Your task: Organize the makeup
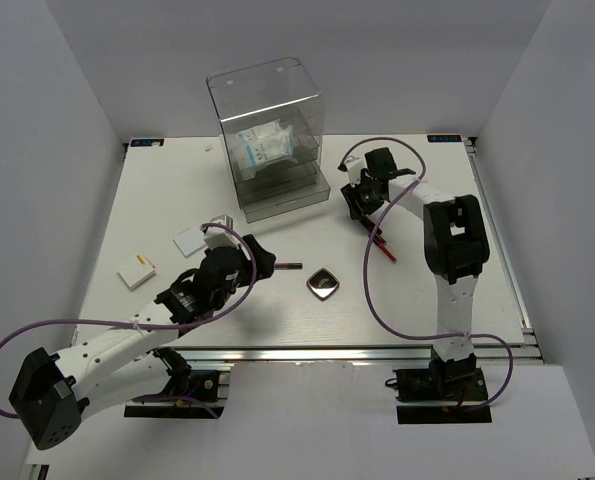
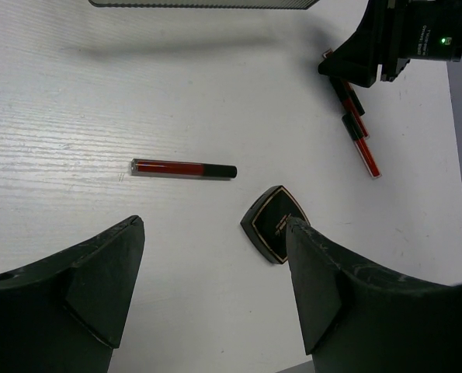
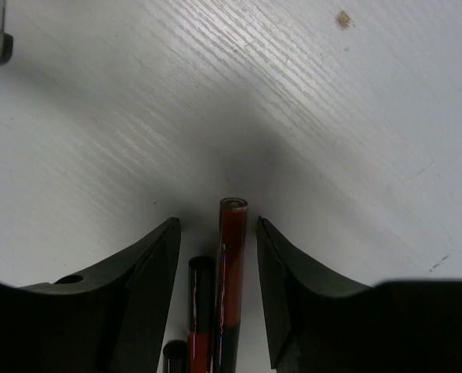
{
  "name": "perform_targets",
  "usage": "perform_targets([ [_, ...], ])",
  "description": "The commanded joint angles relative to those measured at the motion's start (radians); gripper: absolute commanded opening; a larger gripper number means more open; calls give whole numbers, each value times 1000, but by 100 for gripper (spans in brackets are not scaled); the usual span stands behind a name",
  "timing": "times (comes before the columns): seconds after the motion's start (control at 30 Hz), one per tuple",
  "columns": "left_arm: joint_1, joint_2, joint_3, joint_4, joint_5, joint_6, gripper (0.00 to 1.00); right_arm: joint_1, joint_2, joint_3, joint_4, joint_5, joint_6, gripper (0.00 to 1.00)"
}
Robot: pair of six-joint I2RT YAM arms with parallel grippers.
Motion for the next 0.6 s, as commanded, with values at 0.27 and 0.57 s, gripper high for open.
perform_targets([
  [0.27, -3, -5, 11, 22, -13, 14, 83, 7, 42, 42, 10, 83, -47, 42],
  [0.57, -5, -6, 2, 35, -30, 22, 83, 6, 39, 47, 16, 56, -56, 22],
])
